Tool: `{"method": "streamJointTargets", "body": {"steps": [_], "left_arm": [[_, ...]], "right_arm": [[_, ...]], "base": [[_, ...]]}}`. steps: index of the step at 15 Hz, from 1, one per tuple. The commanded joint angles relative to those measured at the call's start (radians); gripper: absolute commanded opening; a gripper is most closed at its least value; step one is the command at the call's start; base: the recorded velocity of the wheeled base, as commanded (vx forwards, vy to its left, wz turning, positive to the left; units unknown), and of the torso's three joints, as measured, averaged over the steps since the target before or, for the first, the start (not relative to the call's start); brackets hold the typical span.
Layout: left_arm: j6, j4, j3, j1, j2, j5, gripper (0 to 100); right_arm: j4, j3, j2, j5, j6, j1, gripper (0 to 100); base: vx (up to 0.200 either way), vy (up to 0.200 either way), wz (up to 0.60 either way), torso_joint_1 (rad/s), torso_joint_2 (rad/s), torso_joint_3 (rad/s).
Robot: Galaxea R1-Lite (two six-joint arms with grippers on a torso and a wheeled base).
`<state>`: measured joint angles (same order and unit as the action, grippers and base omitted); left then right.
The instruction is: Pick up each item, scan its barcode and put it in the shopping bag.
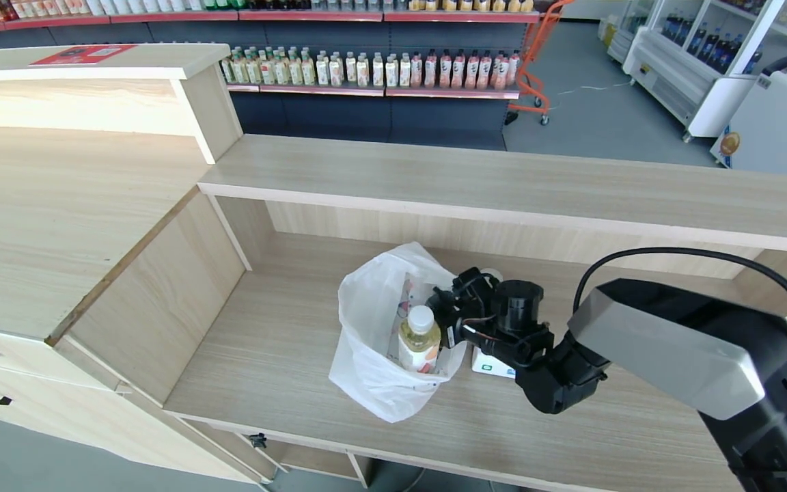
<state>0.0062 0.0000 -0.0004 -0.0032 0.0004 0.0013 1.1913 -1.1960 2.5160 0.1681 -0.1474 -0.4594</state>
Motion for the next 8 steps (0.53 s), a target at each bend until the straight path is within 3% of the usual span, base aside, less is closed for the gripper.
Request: {"method": "streamJointTargets", "body": {"steps": [1, 4, 6, 8], "left_arm": [[0.000, 0.000, -0.001, 0.000, 0.000, 0.000, 100], [0.000, 0.000, 0.000, 0.000, 0.000, 0.000, 100], [0.000, 0.000, 0.000, 0.000, 0.000, 0.000, 100], [0.001, 0.000, 0.000, 0.000, 0.000, 0.000, 100]], "right_arm": [[0.002, -0.013, 0.000, 0.001, 0.016, -0.001, 100], [-0.002, 0.045, -0.135, -0.002, 0.201, 0.008, 100], [-0.006, 0.220, -0.332, 0.001, 0.350, 0.051, 100], [-0.038, 0.455, -0.572, 0.011, 0.393, 0.130, 100]], "base": [[0.000, 0.000, 0.00, 0.000, 0.00, 0.000], [0.000, 0.000, 0.00, 0.000, 0.00, 0.000], [0.000, 0.000, 0.00, 0.000, 0.00, 0.000], [0.000, 0.000, 0.00, 0.000, 0.00, 0.000]]}}
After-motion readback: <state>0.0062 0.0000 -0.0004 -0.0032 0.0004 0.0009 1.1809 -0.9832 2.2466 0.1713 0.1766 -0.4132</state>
